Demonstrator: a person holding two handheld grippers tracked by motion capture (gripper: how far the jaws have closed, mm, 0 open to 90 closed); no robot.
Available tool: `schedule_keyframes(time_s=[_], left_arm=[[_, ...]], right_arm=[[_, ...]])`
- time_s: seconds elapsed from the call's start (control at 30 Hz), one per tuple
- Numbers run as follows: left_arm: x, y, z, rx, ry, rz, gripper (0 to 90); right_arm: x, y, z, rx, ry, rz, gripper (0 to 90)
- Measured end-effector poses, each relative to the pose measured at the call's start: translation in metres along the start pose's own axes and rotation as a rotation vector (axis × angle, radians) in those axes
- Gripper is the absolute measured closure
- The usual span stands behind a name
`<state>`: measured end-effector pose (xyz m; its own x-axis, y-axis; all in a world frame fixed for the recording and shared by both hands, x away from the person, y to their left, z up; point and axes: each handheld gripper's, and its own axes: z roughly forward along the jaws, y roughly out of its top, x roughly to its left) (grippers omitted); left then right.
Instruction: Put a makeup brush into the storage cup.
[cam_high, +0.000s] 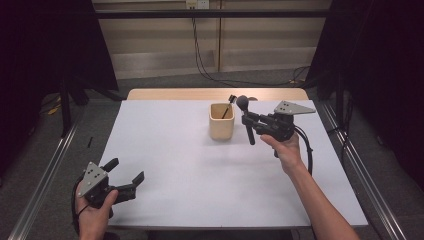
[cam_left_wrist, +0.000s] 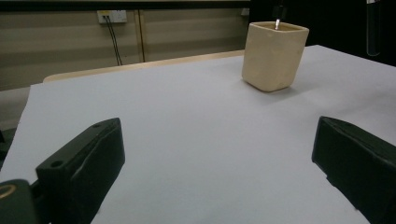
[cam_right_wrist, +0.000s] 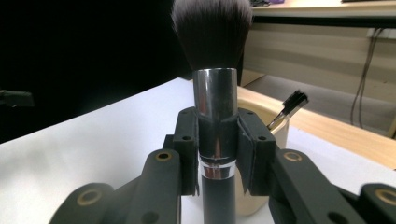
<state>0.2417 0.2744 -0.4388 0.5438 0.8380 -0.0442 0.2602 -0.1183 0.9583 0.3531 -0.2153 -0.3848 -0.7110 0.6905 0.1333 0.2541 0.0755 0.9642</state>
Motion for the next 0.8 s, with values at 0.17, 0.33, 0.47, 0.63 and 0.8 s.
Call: schedule_keyframes(time_s=[0.17, 0.33, 0.47, 0.63, 0.8], left_arm=[[0.000, 0.000, 0.000, 0.000, -0.003, 0.003, 2.6], [0.000, 0.000, 0.000, 0.001, -0.003, 0.003, 2.6], [-0.001, 0.000, 0.001, 0.007, -0.005, 0.006, 2.6], [-0.001, 0.000, 0.001, 0.002, -0.004, 0.009, 2.6], [0.000, 0.000, 0.000, 0.001, -0.006, 0.008, 2.7]], right_arm=[[0.001, 0.005, 0.004, -0.001, -0.015, -0.008, 72.0], [0.001, 0.012, 0.007, -0.015, -0.018, -0.003, 72.0], [0.003, 0.019, 0.011, -0.023, -0.016, -0.016, 72.0], [0.003, 0.030, 0.016, -0.037, -0.002, -0.032, 72.0], [0.002, 0.038, 0.021, -0.045, -0.005, -0.029, 72.0]])
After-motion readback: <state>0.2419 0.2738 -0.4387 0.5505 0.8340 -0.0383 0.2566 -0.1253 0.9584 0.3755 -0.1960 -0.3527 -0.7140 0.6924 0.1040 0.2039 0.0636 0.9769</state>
